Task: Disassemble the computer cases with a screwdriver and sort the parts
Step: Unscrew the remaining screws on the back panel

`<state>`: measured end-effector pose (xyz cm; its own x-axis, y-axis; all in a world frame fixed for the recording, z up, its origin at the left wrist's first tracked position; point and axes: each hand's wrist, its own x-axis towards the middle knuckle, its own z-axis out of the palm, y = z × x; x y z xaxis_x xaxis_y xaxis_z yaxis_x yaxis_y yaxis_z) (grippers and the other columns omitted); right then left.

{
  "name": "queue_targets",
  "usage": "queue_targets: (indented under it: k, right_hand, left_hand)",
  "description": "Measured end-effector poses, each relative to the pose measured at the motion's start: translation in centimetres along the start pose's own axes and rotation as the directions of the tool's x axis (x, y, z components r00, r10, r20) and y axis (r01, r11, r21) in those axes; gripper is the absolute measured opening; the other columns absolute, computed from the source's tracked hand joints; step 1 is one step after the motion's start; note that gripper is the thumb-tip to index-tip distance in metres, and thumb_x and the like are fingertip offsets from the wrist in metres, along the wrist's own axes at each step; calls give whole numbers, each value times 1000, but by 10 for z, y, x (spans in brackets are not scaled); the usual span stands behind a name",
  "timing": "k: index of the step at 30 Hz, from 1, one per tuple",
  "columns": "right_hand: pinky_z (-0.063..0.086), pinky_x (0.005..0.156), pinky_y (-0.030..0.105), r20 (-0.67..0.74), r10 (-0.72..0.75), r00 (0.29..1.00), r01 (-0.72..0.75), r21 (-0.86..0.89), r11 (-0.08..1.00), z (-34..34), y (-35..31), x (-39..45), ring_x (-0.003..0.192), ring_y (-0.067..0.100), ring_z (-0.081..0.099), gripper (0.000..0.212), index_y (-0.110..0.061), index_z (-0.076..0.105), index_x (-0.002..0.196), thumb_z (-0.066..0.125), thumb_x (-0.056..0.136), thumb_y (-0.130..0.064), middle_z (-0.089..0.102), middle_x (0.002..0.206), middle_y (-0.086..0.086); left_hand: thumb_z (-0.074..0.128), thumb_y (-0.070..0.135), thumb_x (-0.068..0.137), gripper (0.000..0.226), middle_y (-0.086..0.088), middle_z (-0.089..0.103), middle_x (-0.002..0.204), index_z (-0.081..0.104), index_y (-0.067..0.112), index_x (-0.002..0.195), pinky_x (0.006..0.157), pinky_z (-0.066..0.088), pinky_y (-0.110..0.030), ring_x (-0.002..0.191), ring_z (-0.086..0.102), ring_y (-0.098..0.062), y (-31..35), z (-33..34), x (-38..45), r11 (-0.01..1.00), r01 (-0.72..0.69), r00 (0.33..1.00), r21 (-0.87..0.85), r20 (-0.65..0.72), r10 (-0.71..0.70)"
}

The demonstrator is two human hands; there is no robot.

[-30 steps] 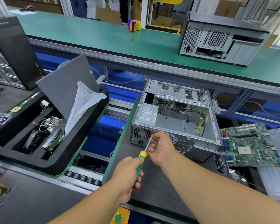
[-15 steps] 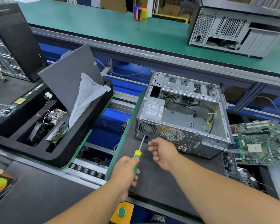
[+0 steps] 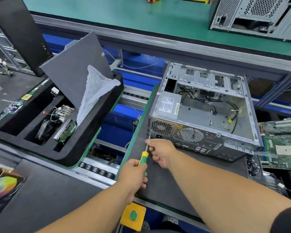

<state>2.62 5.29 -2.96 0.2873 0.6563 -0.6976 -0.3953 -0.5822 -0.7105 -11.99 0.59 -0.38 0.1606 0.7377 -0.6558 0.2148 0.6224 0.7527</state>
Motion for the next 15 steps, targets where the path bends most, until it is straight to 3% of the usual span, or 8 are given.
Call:
queue_targets:
  k: [5,12,14,15]
  right_hand:
    - [17,40,18,-24,-14,1000,14,-1,1000,0,1,3,38,8,29,4,-14,72,93,70,95,-15,48,48,-4]
    - [14,43,22,-2,15,1000,-15,-71,997,0,-7,3,43,9,25,14,-12,74,104,62,100,-19,45,57,-2]
    - [13,44,23,28,41,999,-39,-62,997,1,-6,3,43,9,23,20,-13,74,107,55,103,-21,42,56,-3]
    - [13,44,22,51,60,997,-57,-55,997,1,-3,2,43,9,21,24,-14,74,107,53,105,-24,40,55,-4]
  left_hand:
    - [64,16,100,6,-8,63,76,64,13,105,50,50,-28,61,58,-18,-5,-2,7,999,-14,1000,38,-17,15]
    - [81,29,87,26,-4,67,83,56,26,92,65,62,-48,70,69,-28,-8,-7,13,890,-168,952,425,-164,258]
    - [74,28,93,18,-6,67,81,58,22,94,65,62,-47,68,68,-26,-11,-4,16,911,-151,962,384,-157,225]
    - [68,26,98,12,-8,67,80,60,18,98,62,61,-45,65,66,-24,-12,-1,17,955,-125,975,270,-145,169]
